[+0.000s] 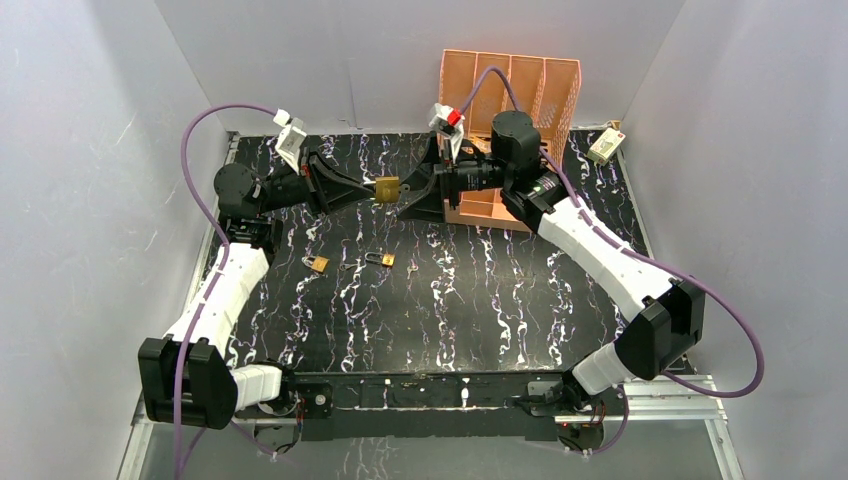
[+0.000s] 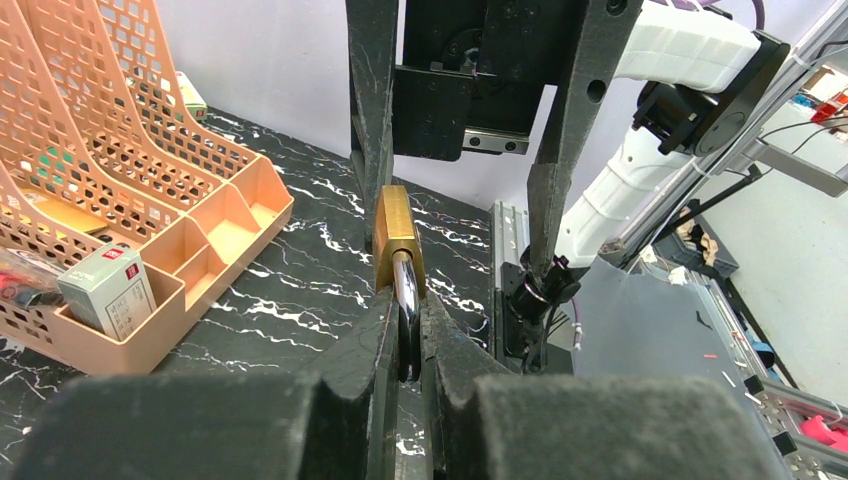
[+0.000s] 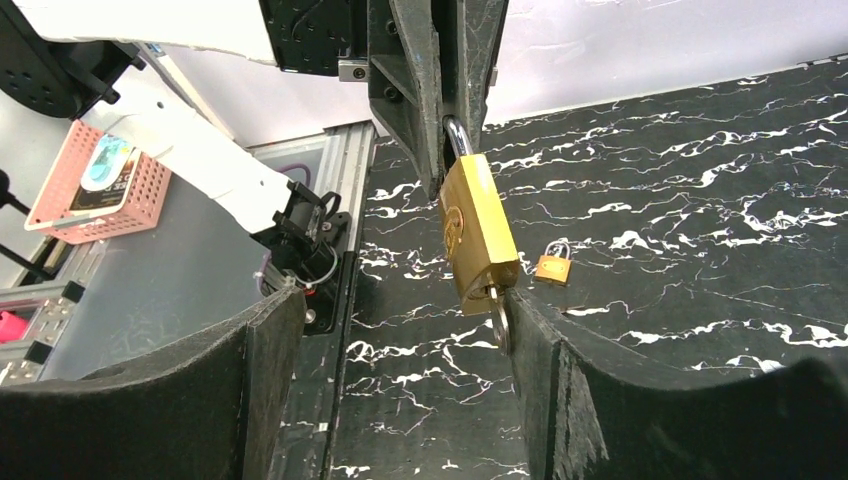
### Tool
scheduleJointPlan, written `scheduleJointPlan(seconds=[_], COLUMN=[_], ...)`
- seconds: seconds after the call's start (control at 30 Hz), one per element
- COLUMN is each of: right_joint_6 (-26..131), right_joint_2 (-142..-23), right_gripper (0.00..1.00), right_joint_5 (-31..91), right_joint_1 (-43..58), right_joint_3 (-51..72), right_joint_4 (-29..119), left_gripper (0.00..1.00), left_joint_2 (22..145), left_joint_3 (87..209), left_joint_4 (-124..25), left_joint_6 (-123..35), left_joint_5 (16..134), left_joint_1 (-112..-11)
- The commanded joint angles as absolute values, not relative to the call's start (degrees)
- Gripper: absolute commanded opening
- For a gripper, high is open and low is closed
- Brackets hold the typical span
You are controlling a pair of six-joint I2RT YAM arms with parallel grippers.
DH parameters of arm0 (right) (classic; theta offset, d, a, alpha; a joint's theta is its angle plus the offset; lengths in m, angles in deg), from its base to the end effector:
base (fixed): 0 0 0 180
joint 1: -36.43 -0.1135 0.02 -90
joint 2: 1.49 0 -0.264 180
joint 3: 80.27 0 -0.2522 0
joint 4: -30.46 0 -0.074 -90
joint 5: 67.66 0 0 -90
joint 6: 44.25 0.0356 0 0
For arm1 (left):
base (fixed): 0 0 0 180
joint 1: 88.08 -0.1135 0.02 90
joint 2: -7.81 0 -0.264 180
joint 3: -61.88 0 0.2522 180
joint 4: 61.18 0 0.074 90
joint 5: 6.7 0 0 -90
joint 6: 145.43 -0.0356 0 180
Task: Lock with the key
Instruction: Lock the lock.
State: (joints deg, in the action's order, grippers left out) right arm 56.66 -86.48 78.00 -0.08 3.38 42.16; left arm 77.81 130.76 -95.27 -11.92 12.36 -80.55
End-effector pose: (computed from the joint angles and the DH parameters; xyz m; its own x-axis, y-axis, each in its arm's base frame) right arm 0.2544 0.2249 0.4256 -0.1938 -0.0106 -0.9810 -0.9803 -0.0365 0.1941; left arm 0.2471 -0.0666 0.4032 -0.1794 -0.2031 -0.9626 0.9726 0.1103 -0.2046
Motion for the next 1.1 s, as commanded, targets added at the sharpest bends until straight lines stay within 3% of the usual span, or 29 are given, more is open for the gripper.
scheduleJointPlan(seconds=[0.0, 0.6, 0.9, 1.07], right_joint_6=[54.4, 51.2, 54.4, 54.0], right_joint_2=[-86.6, -82.8, -85.8, -87.9], right_gripper=[0.81, 0.86, 0.74, 0.69], right_joint_5=[76.1, 61.3, 79.8, 83.6], right_joint_1=[-2.3, -2.4, -2.4, -2.4], right_joint_3=[-0.2, 2.7, -1.1, -4.0], right_joint_4=[38.2, 37.2, 37.3, 41.6], left_gripper=[0.00, 0.00, 0.00, 0.00], left_joint_2=[76.4, 75.5, 75.4, 74.9], left_joint_3=[132.5, 132.2, 131.9, 131.5], left_joint_4=[-98.0, -98.0, -98.0, -98.0], left_joint_6=[-11.6, -11.3, -11.4, -11.5], left_joint_5=[11.4, 10.7, 11.1, 11.3], left_joint_1=[-79.1, -79.1, -79.1, -79.1])
